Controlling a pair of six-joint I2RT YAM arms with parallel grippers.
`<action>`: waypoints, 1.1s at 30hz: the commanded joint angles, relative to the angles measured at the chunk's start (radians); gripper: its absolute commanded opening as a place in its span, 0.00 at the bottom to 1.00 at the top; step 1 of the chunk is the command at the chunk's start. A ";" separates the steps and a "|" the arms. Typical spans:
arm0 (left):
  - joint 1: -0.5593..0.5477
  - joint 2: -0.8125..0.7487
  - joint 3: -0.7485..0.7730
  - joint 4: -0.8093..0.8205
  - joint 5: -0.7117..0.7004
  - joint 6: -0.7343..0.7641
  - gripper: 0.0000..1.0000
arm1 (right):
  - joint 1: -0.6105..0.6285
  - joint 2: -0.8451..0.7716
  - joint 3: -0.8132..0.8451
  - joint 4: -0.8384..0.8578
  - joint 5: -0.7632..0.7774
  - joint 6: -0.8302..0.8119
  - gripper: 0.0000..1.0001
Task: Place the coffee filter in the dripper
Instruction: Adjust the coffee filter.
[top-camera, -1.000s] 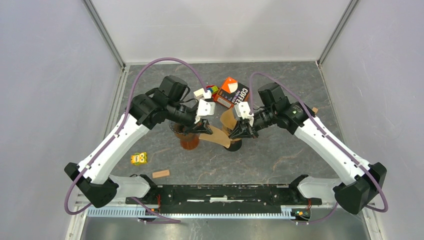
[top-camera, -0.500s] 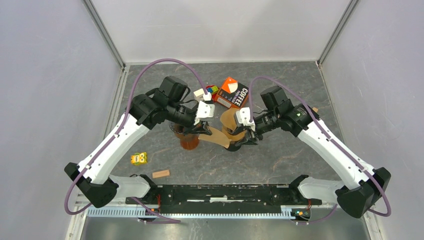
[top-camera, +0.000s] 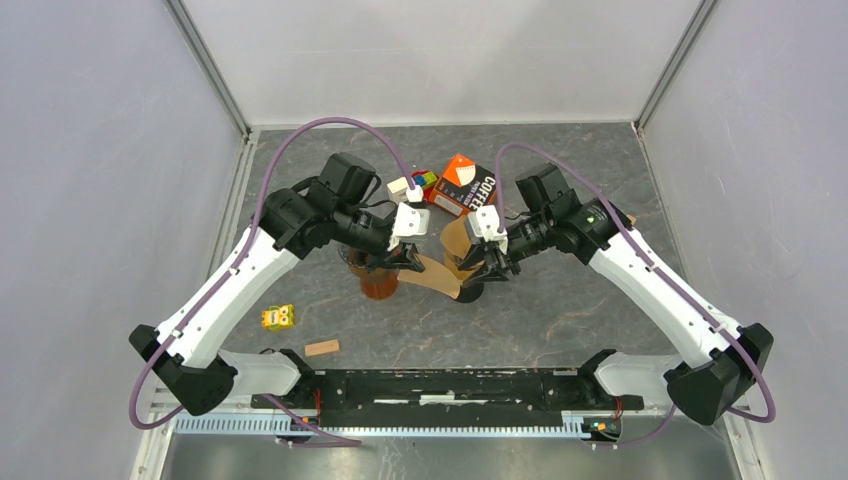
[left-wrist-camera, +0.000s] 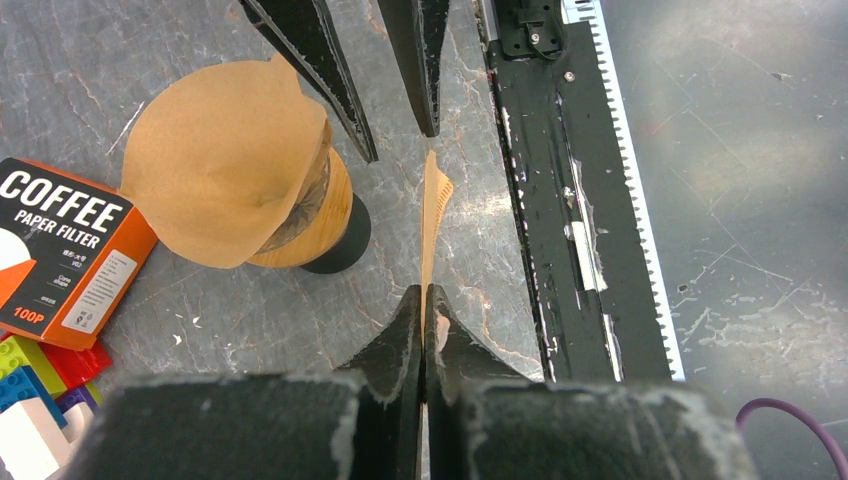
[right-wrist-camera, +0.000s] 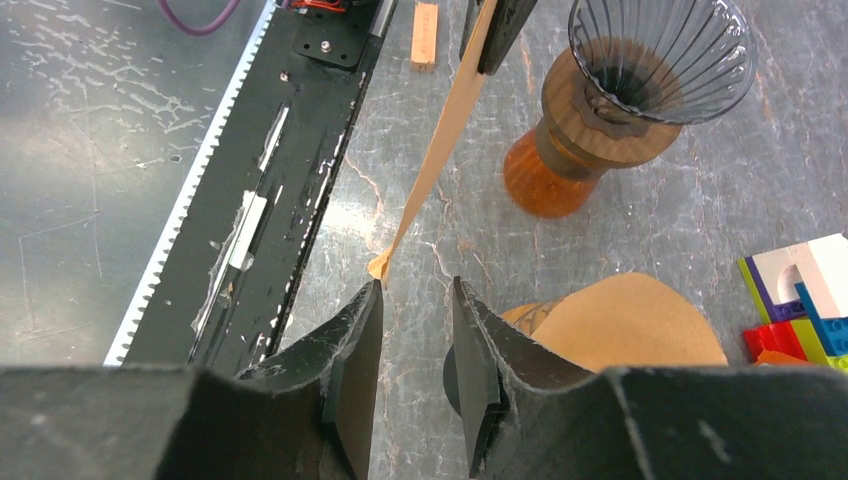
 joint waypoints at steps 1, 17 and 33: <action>0.004 -0.018 -0.001 0.004 0.025 0.037 0.02 | 0.004 0.004 0.038 -0.022 -0.042 -0.018 0.38; 0.003 -0.016 -0.002 0.008 0.028 0.030 0.02 | 0.008 0.023 0.036 -0.006 -0.072 0.000 0.26; 0.004 -0.013 -0.004 0.008 0.035 0.040 0.02 | 0.010 0.030 0.040 -0.023 -0.082 -0.023 0.14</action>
